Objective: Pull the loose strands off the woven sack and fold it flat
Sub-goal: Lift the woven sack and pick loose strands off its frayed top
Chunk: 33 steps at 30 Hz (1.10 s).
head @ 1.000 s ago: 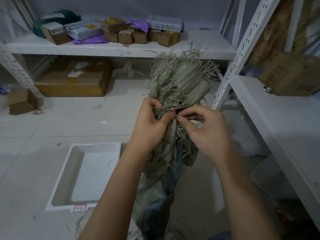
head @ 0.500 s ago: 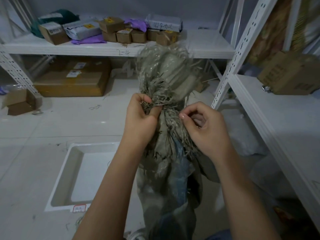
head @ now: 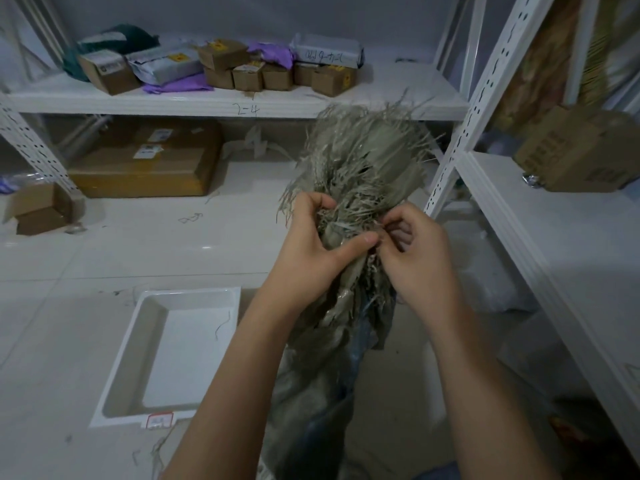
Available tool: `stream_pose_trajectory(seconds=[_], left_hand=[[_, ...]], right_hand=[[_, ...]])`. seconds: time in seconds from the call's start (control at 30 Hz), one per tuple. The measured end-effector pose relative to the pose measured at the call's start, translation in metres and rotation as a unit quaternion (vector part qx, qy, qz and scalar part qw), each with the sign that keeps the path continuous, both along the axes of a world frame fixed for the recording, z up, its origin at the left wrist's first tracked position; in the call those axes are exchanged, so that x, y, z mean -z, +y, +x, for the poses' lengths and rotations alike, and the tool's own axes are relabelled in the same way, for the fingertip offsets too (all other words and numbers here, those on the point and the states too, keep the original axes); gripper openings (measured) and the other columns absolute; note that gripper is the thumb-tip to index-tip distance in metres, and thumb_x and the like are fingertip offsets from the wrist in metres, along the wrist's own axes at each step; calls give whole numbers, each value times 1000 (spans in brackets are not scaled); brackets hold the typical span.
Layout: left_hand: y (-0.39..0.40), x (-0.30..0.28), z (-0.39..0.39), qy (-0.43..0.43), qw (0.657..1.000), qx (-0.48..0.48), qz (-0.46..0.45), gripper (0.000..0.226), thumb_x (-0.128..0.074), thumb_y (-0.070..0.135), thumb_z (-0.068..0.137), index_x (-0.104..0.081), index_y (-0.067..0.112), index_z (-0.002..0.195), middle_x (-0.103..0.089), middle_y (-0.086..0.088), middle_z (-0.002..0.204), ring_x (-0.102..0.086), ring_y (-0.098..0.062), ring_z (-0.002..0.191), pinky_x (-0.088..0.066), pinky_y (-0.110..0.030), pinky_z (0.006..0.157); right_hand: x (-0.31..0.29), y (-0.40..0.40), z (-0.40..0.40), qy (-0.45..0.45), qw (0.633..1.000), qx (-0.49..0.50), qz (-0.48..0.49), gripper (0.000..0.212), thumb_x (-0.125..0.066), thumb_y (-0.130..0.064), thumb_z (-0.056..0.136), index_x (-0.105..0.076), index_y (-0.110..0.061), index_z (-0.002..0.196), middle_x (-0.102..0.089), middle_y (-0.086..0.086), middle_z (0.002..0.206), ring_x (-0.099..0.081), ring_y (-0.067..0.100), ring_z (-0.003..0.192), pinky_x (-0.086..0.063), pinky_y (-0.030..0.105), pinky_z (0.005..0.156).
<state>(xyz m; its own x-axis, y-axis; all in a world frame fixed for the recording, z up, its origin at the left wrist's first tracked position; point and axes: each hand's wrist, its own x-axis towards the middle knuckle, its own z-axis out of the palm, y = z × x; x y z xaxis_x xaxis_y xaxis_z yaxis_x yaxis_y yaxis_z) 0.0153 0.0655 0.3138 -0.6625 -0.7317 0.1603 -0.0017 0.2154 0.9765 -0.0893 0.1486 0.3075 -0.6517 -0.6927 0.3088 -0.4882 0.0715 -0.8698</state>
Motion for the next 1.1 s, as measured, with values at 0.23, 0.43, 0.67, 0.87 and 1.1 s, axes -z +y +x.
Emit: stream_pose_trajectory(seconds=[0.23,0.43,0.67,0.87,1.1], left_hand=[[-6,-7,-8,29,995,34,-87,30,-68,20,83,-45,15,102,-56,10,92,-54,6,83,-43,-9,76],[-28,59,-15,-24,992,23,-121,13,-64,24,86,-54,17,91,-57,14,81,-54,4,72,-44,-16,68],[-45,194,-11,-108,994,17,-15,13,-69,21,83,-56,21,79,-56,13,75,-52,9,65,-42,-10,64],[-39,275,-2,-151,985,5,88,10,-64,18,87,-68,20,78,-65,19,72,-58,17,65,-41,-2,66],[-41,302,8,-141,975,-61,161,15,-58,20,91,-70,22,100,-67,15,85,-62,17,72,-49,-9,79]], right_hand=[[-6,-10,-11,-30,999,11,-39,35,-59,-2,83,-53,-35,73,-62,-17,74,-62,-4,72,-52,17,70],[46,-22,-27,-48,998,-13,34,32,-59,-4,84,-56,-36,80,-64,-14,84,-66,13,88,-55,35,86],[183,-45,-25,-128,979,-1,160,18,-60,-1,82,-63,-12,96,-68,6,93,-65,24,94,-52,43,91],[280,-46,-19,-174,945,4,279,7,-63,-12,81,-66,-12,88,-72,10,95,-67,26,91,-54,46,85],[307,-36,-19,-226,923,59,306,9,-60,-16,88,-52,-13,84,-57,4,86,-57,24,85,-44,30,74]])
